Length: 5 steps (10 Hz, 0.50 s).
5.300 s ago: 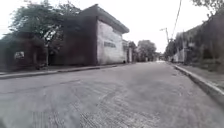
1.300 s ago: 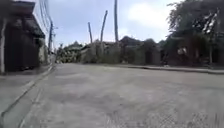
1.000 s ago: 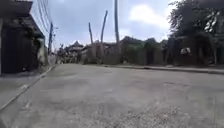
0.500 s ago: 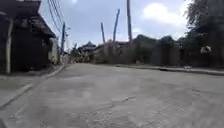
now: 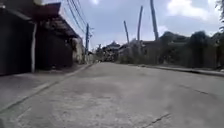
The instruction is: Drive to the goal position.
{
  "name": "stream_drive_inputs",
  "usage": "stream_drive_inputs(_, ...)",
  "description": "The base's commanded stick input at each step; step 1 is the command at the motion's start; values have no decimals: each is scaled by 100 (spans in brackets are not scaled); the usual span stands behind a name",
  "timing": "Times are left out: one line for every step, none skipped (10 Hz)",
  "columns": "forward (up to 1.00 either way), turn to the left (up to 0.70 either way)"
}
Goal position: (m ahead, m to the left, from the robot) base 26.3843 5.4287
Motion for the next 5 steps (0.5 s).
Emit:
stream_drive_inputs(100,0)
stream_drive_inputs(100,0)
stream_drive_inputs(100,0)
stream_drive_inputs(100,0)
stream_drive_inputs(100,0)
